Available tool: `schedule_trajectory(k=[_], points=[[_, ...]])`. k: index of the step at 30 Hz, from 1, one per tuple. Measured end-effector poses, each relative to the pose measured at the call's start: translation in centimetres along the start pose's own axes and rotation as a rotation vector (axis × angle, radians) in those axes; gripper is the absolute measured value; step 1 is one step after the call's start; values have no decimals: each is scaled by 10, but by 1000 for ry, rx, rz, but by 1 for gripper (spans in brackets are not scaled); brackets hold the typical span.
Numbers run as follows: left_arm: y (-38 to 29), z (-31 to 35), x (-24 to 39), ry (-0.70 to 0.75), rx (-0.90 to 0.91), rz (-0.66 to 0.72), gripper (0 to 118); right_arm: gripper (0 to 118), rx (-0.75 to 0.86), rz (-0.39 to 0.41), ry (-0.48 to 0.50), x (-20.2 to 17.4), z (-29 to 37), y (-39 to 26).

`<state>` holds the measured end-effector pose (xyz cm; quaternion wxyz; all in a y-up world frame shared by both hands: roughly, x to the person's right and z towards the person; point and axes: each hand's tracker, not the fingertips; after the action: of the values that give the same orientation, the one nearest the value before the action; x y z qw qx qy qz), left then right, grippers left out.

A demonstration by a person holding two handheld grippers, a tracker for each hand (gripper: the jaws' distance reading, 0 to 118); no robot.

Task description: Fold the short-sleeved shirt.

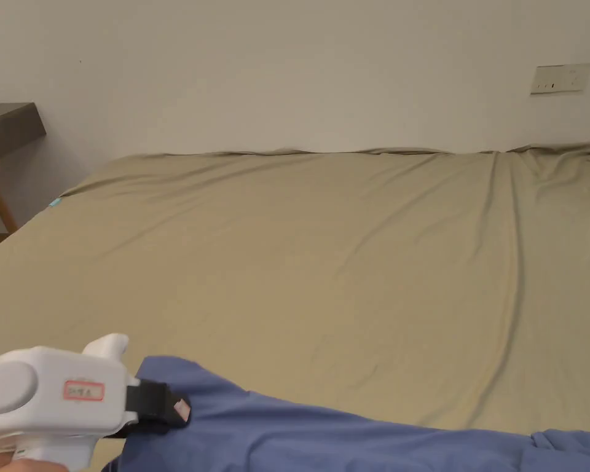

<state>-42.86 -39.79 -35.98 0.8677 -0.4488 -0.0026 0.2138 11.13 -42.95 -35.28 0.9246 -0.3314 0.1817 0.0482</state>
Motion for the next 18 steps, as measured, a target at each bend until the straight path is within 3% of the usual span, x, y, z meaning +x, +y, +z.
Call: schedule_trajectory(k=[5,9,15,16,18], points=[[-3,-36,75,-182,-45,26,11,4,3,-20,7,5,6,-4],[-17,-86,133,-234,-130,-7,11,4,9,-43,8,10,12,-7],[-42,-161,176,-311,-269,94,12,4,0,-63,-8,24,16,-13],[-45,-169,180,-330,-269,96,15,4,-3,-65,-10,25,16,-15],[-49,-179,181,-363,-270,119,41,4,-8,-74,-8,29,16,-18]])
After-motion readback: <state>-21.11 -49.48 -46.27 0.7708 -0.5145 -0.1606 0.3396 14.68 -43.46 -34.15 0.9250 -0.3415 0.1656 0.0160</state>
